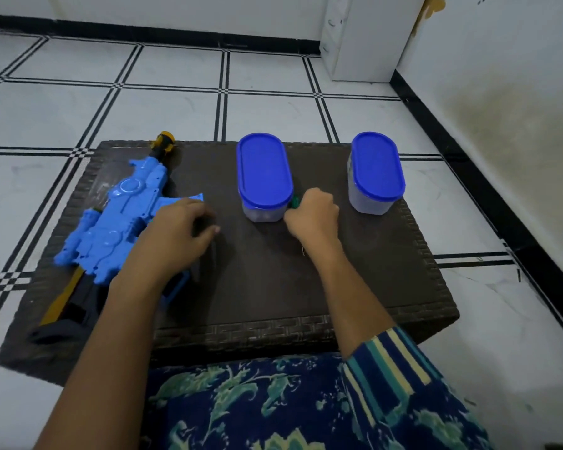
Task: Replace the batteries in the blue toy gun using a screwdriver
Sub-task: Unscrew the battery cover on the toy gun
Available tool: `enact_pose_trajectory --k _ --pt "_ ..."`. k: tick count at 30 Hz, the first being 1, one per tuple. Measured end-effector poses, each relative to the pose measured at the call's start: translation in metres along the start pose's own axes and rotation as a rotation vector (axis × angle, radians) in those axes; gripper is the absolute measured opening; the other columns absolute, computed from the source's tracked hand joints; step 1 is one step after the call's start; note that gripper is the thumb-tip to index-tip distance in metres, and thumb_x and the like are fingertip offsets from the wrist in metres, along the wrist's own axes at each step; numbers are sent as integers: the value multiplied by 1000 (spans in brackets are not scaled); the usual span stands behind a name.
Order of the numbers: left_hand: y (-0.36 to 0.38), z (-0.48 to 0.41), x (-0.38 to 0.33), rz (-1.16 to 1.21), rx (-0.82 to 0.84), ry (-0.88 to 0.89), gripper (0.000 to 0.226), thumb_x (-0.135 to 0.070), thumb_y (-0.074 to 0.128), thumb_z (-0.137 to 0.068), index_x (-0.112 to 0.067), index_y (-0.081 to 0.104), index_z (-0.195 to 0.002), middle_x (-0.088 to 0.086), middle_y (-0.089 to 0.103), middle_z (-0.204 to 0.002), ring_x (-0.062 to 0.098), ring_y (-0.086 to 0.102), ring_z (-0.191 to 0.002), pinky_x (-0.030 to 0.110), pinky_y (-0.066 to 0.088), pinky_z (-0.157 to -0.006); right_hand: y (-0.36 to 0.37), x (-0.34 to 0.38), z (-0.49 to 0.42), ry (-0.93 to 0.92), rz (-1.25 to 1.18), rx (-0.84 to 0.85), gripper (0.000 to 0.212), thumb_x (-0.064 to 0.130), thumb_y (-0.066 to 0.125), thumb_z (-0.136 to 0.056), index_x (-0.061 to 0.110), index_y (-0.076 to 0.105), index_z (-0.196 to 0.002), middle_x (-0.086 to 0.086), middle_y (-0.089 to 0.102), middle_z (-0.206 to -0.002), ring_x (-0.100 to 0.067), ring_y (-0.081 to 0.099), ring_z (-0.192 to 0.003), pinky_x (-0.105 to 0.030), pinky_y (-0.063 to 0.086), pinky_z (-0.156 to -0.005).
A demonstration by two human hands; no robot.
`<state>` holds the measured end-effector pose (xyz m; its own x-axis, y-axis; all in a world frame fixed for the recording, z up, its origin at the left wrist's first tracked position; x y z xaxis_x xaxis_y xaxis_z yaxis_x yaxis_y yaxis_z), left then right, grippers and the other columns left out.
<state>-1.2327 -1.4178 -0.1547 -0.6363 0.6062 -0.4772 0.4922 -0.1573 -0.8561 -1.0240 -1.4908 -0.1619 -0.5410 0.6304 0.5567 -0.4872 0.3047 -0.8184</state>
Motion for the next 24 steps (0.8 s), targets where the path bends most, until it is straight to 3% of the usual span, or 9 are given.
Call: enact_pose_trajectory --k 2,4,8,10,12,14,17,20,24 --pt "-6 6 5 13 -14 3 18 -13 74 -81 -7 72 -98 9 70 -104 30 64 -100 35 46 -87 -6 -4 3 43 -116 -55 30 21 70 -82 10 46 -67 -3 56 -73 -21 59 -71 -26 39 -46" --pt "-12 11 8 20 -45 9 19 -13 75 -81 -6 72 -99 10 70 -105 30 64 -102 32 44 -87 -16 1 10 56 -258 -131 27 27 71 -72 5 56 -68 -9 65 -70 -22 68 -64 -26 49 -45" --pt "-21 22 29 21 -47 -33 24 -18 75 -82 -7 71 -103 10 69 -110 28 62 -104 26 38 -85 -41 30 25 -31 -380 -203 25 26 68 -69 4 56 -66 -8 62 -58 -13 67 -51 -21 49 -44" --pt "-23 27 38 21 -43 -40 24 -18 76 -81 -8 71 -102 9 69 -110 28 62 -103 26 38 -84 -40 50 33 -88 -530 -151 17 19 66 -68 6 55 -69 -7 56 -54 -14 66 -44 -33 59 -55" --pt "-25 29 40 39 -39 -34 23 -16 76 -80 -7 71 -100 8 69 -109 27 62 -103 26 39 -86 -27 67 41 -98 -743 -40 18 11 67 -71 7 57 -85 -10 60 -61 -17 63 -40 -46 61 -56" --pt "-29 32 45 50 -55 -38 21 -16 77 -79 -10 72 -99 7 69 -111 27 62 -105 29 42 -90 -9 84 52 -156 -844 75 35 3 66 -75 13 55 -107 -17 65 -70 -22 64 -43 -42 61 -55" --pt "-37 43 60 0 -102 -111 22 -34 74 -78 -23 73 -97 0 64 -120 29 57 -113 50 46 -92 8 105 71 -407 -826 168 50 -6 64 -78 25 55 -116 -10 57 -61 -28 67 -50 -46 62 -62" --pt "-37 60 71 -72 -30 -208 30 -55 65 -79 -36 72 -101 -3 52 -141 28 45 -129 57 36 -102 25 109 89 -563 -819 276 49 -9 63 -83 26 59 -116 -14 55 -66 -37 69 -62 -44 62 -63" --pt "-31 73 73 -93 117 -230 36 -55 60 -86 -49 61 -121 -15 27 -158 16 20 -147 58 18 -114 34 106 103 -671 -770 340 45 -5 65 -87 23 58 -122 -10 59 -73 -34 71 -68 -39 62 -66"
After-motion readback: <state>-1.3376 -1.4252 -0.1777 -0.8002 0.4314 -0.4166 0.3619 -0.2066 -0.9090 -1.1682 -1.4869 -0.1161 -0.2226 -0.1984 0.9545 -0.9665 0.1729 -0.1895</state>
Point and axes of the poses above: each hand's wrist, its own z-axis away from the middle knuckle, its own y-axis out of the palm, x = y × z, the point moved 6 cm from there along -z, towards the middle knuckle
